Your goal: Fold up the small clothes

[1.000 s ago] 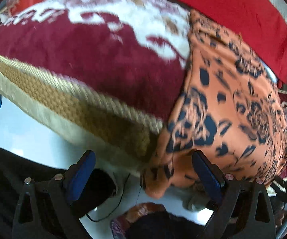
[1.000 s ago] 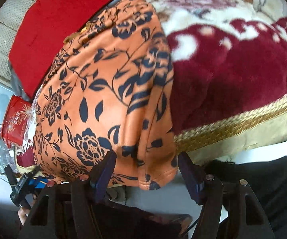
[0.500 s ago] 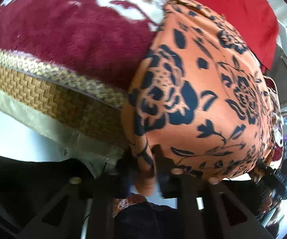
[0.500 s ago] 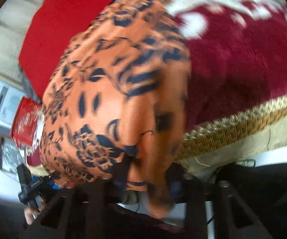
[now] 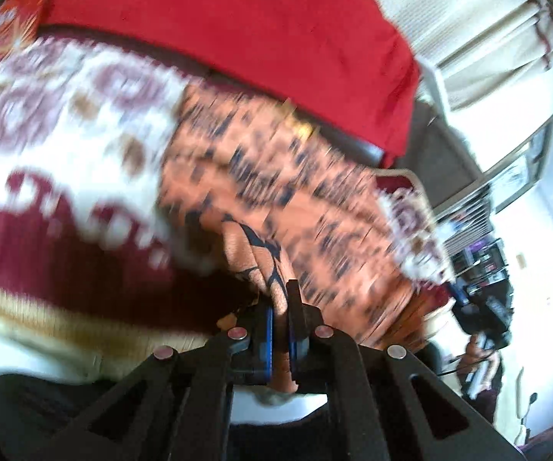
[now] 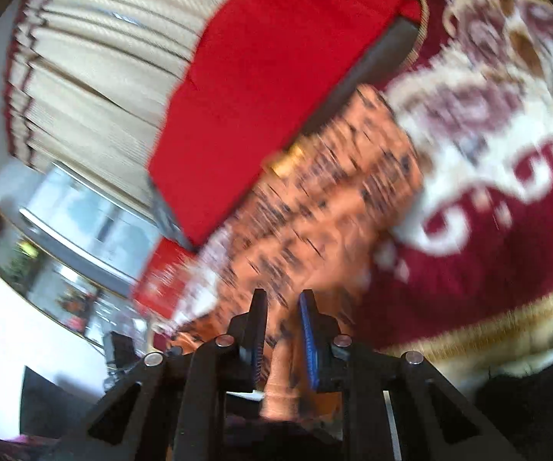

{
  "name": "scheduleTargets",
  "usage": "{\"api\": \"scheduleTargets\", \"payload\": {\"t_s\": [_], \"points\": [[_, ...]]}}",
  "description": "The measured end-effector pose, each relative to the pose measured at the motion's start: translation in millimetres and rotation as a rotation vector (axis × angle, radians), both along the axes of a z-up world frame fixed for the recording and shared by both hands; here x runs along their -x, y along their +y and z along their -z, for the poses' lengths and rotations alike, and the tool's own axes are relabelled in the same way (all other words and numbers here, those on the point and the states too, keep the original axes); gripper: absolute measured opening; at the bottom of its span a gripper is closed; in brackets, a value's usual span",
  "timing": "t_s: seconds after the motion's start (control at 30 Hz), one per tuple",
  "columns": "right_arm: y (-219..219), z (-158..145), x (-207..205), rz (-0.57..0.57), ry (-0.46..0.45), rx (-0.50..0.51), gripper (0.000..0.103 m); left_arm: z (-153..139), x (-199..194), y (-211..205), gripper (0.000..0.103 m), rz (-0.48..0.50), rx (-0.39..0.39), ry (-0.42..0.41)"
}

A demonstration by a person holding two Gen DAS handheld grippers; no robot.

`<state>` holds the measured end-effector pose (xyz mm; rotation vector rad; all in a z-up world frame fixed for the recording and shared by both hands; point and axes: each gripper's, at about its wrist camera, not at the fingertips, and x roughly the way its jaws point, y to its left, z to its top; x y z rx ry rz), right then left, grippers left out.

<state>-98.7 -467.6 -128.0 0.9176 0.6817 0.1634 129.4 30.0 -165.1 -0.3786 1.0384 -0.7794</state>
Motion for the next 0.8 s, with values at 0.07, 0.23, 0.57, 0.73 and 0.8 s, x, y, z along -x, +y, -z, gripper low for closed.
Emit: {"api": "scheduleTargets", "payload": {"t_s": [0.07,0.23,0.57,0.73,0.8], "points": [[-11,-12,-15,0.007,-0.046,-0.020,0.018,-17,-28,-6,0.006,-0.004,0.039,-0.007],[-32,-30,-81,0.070,-0.013,0.020,0.018,-31,-70,-31,0.006,-0.024,0.008,-0.030],[-14,20,-68,0.022,0.396,0.169,0.085,-17,-46,-24,0.006,0.024,-0.004,-0.045],[-4,89,-21,0.048,0.486,0.105,0.087,-24,-35,-20,0.006,0.018,-0.013,-0.055],[-1,116,-16,0.044,0.536,0.084,0.087,-26,-30,-20,0.006,0.016,-0.017,-0.056]]}}
